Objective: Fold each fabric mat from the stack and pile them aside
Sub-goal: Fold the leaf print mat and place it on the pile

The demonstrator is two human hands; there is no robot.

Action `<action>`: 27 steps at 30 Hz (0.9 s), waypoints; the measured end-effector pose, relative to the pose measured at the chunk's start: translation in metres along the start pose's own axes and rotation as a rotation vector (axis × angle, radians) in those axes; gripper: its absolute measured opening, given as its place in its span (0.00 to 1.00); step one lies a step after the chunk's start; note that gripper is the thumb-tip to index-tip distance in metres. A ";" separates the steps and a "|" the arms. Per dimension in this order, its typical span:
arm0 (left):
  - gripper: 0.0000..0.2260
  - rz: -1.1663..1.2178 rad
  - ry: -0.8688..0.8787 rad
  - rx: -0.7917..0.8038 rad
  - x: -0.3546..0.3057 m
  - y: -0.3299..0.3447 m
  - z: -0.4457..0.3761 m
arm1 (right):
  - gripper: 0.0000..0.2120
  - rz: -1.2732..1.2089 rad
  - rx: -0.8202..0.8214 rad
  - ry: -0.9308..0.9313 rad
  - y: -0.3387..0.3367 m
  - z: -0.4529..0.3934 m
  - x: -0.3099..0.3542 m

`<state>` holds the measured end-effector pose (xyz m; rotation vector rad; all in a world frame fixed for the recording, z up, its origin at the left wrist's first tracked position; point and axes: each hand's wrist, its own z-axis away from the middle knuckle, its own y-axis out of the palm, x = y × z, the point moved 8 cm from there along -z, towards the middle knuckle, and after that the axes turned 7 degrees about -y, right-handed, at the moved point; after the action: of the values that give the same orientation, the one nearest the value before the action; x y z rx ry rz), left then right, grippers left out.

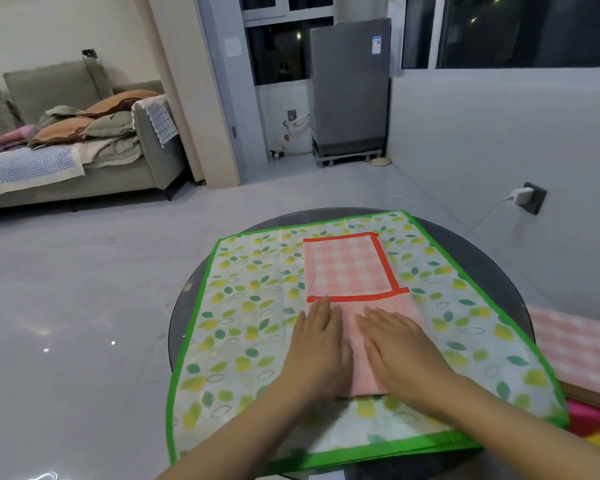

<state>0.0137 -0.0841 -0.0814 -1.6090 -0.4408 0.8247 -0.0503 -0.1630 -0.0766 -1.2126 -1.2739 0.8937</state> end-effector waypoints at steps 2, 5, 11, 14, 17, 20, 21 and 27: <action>0.27 -0.076 -0.029 0.108 0.002 0.020 -0.001 | 0.40 -0.009 0.035 -0.005 0.012 0.003 -0.006; 0.27 -0.113 -0.024 0.094 0.006 0.026 -0.002 | 0.41 -0.002 0.074 -0.023 0.021 0.005 -0.011; 0.32 -0.134 -0.030 0.083 0.013 0.026 -0.003 | 0.43 0.030 0.092 0.065 0.018 0.011 -0.035; 0.30 -0.146 -0.031 0.119 0.022 0.022 -0.003 | 0.32 0.028 0.125 0.160 0.017 0.018 -0.056; 0.29 -0.165 -0.011 0.135 0.027 0.017 -0.002 | 0.28 0.021 0.139 0.206 0.015 0.024 -0.064; 0.28 -0.165 -0.009 0.109 0.024 0.009 -0.002 | 0.29 0.048 0.141 0.204 0.010 0.020 -0.062; 0.27 -0.161 -0.009 0.067 0.022 0.002 -0.004 | 0.29 0.065 0.120 0.194 0.005 0.018 -0.060; 0.15 0.093 -0.045 -0.110 0.011 -0.025 -0.027 | 0.20 -0.287 -0.196 0.136 -0.034 -0.007 -0.058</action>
<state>0.0449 -0.0898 -0.0595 -1.7258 -0.4534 0.9218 -0.0559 -0.2266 -0.0544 -1.1820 -1.4055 0.4794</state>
